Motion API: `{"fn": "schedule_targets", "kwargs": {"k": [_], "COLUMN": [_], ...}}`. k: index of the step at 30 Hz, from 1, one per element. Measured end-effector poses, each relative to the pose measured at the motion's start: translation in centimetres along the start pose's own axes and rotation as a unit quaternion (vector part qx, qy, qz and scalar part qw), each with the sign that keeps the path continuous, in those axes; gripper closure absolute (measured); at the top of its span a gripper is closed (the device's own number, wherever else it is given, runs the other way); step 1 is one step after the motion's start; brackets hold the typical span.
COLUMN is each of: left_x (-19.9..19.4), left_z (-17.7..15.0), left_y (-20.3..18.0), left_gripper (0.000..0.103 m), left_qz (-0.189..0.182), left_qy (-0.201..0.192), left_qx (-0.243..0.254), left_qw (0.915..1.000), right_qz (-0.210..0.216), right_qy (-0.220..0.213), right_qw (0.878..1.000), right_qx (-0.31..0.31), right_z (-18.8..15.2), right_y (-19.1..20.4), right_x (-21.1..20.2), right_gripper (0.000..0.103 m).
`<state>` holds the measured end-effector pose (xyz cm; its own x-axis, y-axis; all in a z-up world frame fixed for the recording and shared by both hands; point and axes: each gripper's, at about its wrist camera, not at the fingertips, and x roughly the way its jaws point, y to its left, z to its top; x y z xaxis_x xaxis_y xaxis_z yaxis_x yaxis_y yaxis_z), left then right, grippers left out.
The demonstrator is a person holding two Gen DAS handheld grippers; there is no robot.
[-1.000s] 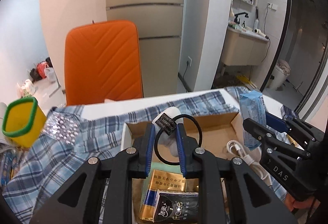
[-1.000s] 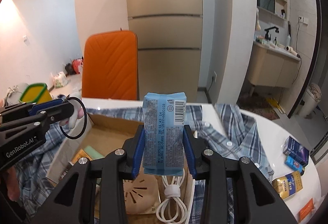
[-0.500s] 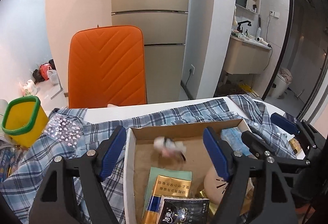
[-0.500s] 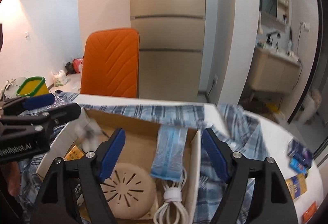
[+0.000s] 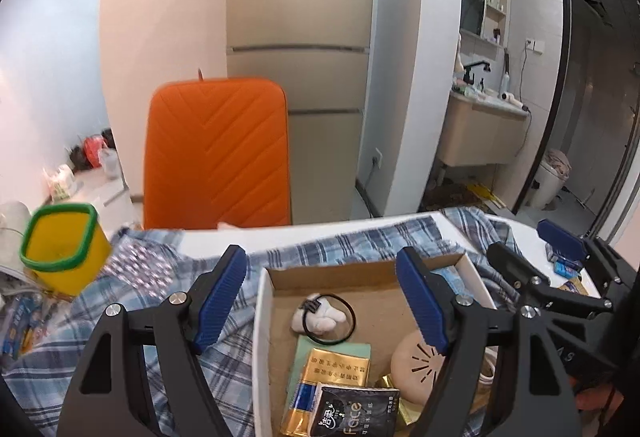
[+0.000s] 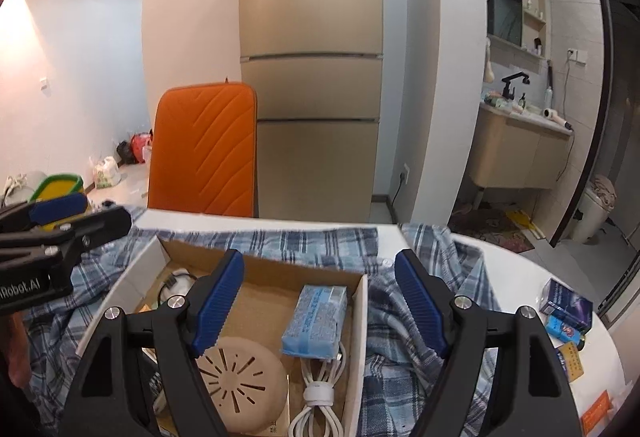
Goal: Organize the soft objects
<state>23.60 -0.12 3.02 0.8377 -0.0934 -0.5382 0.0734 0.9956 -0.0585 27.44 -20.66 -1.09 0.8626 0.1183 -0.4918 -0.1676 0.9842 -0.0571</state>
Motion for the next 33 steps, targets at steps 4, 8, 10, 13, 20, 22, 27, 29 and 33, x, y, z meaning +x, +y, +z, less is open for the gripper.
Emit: {"fn": "schedule_targets", "kwargs": {"k": [4, 8, 10, 13, 20, 22, 27, 29, 33], "left_x": [-3.1, -7.0, -8.7, -10.9, -14.5, -15.5, -17.8, -18.3, -18.9], "left_z": [0.4, 0.7, 0.6, 0.5, 0.2, -0.1, -1.4, -2.1, -3.7], "left_y": [-0.2, -0.4, -0.1, 0.2, 0.5, 0.6, 1.3, 1.5, 2.0], "left_gripper": [0.027, 0.008, 0.0, 0.0, 0.0, 0.0, 0.0, 0.0, 0.0], "left_qz": [-0.003, 0.014, 0.013, 0.005, 0.007, 0.011, -0.002, 0.0, -0.003], "left_qy": [-0.062, -0.143, -0.179, -0.212, -0.246, -0.25, -0.254, -0.256, -0.243], "left_qx": [0.007, 0.009, 0.002, -0.004, 0.004, 0.003, -0.022, -0.023, -0.029], "left_qw": [0.998, 0.9896, 0.9837, 0.9773, 0.9693, 0.9681, 0.9668, 0.9663, 0.9695], "right_qz": [-0.001, -0.003, -0.006, 0.001, 0.002, 0.003, -0.003, -0.005, -0.004], "right_qy": [-0.028, -0.067, -0.102, -0.144, -0.21, -0.215, -0.23, -0.236, -0.246], "right_qw": [1.0, 0.998, 0.994, 0.989, 0.978, 0.977, 0.973, 0.972, 0.969], "right_qx": [0.003, 0.019, 0.027, 0.028, 0.015, 0.012, 0.003, 0.007, 0.013], "right_z": [0.9, 1.8, 2.2, 2.5, 2.6, 2.6, 1.5, 1.0, -0.5], "right_y": [-0.2, -0.7, -1.1, -1.4, -1.2, -0.9, 0.1, 0.2, 0.5], "right_x": [-2.1, -5.2, -7.4, -10.6, -17.3, -18.8, -21.6, -22.7, -24.6], "right_gripper": [0.023, 0.011, 0.011, 0.0, 0.0, 0.0, 0.0, 0.0, 0.0]}}
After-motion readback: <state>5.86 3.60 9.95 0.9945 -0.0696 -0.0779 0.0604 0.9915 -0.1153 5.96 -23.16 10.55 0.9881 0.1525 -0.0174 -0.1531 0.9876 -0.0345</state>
